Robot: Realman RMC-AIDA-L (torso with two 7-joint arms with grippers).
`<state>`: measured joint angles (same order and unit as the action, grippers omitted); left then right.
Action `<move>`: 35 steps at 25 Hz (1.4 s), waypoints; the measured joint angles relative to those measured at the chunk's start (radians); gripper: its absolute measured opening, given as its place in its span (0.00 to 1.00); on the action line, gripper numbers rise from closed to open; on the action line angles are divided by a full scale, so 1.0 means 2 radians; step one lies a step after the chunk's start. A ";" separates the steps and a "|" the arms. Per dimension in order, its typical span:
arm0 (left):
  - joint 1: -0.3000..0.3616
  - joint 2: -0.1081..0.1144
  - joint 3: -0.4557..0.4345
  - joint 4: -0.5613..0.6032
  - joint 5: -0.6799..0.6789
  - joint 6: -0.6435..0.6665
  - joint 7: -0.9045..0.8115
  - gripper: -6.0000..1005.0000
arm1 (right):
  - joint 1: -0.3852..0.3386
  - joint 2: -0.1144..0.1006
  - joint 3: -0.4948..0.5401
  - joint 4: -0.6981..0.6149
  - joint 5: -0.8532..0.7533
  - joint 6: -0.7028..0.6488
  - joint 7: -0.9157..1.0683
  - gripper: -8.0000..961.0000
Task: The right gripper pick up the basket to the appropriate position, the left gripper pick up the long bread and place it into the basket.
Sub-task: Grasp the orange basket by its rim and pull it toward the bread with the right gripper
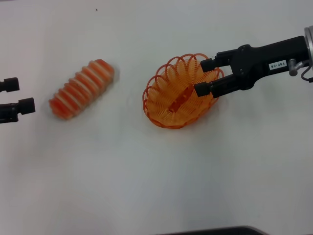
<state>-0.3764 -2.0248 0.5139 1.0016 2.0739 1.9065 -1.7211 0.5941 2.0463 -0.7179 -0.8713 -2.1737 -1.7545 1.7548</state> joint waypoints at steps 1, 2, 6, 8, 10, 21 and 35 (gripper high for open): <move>0.000 0.000 0.000 0.000 0.000 0.000 0.000 0.93 | 0.000 0.000 0.000 0.000 0.000 0.000 0.000 0.96; 0.000 0.000 0.000 0.000 0.000 0.000 0.000 0.93 | 0.000 0.000 -0.001 0.000 0.000 0.000 0.000 0.96; 0.001 0.000 0.001 0.001 0.000 0.000 0.000 0.93 | 0.000 0.000 -0.003 0.000 0.000 -0.001 0.000 0.95; 0.002 -0.001 0.000 0.001 0.000 0.000 0.000 0.93 | 0.001 0.000 -0.004 0.000 -0.001 -0.003 0.000 0.94; 0.002 -0.001 0.000 0.002 0.000 0.000 0.000 0.93 | 0.001 0.000 -0.004 0.000 -0.001 -0.004 0.000 0.94; -0.001 -0.002 0.002 0.002 0.001 -0.001 0.000 0.93 | 0.001 0.000 -0.003 -0.001 0.000 -0.005 0.006 0.91; 0.001 -0.005 0.005 0.000 0.001 -0.015 0.001 0.93 | 0.081 -0.023 0.004 -0.050 -0.031 0.005 0.178 0.87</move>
<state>-0.3745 -2.0345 0.5237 1.0007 2.0755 1.8759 -1.7198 0.7570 1.9999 -0.7108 -0.9713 -2.2359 -1.7451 2.1102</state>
